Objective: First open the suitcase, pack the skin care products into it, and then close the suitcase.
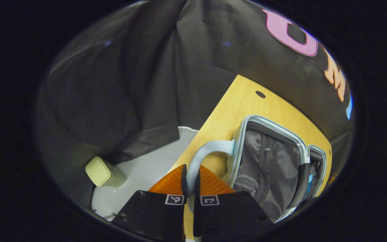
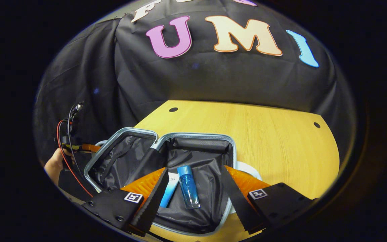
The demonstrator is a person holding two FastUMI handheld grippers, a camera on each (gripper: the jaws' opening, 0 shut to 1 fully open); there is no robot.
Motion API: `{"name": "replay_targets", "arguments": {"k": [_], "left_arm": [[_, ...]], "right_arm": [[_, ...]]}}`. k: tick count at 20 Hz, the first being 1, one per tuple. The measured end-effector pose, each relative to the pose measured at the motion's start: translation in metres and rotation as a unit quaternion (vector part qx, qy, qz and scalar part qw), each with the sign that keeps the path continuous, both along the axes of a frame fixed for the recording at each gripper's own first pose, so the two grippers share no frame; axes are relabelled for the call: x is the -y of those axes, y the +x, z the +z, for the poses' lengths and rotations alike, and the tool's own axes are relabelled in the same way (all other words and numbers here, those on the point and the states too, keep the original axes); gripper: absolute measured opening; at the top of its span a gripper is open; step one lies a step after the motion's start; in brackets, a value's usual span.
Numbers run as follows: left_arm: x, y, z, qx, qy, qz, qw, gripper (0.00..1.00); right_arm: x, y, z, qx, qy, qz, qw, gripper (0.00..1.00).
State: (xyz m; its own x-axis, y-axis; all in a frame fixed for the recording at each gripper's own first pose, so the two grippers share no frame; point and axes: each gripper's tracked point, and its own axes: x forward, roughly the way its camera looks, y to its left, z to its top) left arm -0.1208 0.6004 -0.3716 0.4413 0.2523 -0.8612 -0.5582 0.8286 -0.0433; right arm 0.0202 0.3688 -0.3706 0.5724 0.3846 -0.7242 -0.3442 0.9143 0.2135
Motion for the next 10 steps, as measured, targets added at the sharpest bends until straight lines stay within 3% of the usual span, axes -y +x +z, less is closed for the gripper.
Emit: {"name": "replay_targets", "arguments": {"k": [3, 4, 5, 7, 8, 10], "left_arm": [[0.010, 0.005, 0.049, 0.029, 0.024, -0.002, 0.999, 0.03], [0.017, 0.010, 0.065, 0.040, 0.035, -0.008, 0.999, 0.03], [0.023, 0.012, 0.080, 0.047, 0.047, -0.017, 0.998, 0.03], [0.035, 0.020, 0.113, 0.065, 0.073, -0.035, 0.995, 0.03], [0.044, 0.023, 0.126, 0.071, 0.082, -0.040, 0.993, 0.02], [0.068, 0.034, 0.154, 0.090, 0.098, -0.055, 0.990, 0.02]], "right_arm": [[0.005, -0.005, 0.003, 0.006, 0.009, 0.019, 1.000, 0.98], [0.008, -0.006, 0.005, 0.011, 0.013, 0.023, 1.000, 0.94], [0.012, -0.006, 0.005, 0.013, 0.016, 0.024, 0.999, 0.98], [0.017, -0.010, 0.012, 0.012, 0.033, 0.030, 0.999, 0.98], [0.022, -0.009, 0.015, 0.018, 0.034, 0.034, 0.999, 0.94], [0.036, -0.009, 0.022, 0.026, 0.036, 0.041, 0.998, 0.98]]}}
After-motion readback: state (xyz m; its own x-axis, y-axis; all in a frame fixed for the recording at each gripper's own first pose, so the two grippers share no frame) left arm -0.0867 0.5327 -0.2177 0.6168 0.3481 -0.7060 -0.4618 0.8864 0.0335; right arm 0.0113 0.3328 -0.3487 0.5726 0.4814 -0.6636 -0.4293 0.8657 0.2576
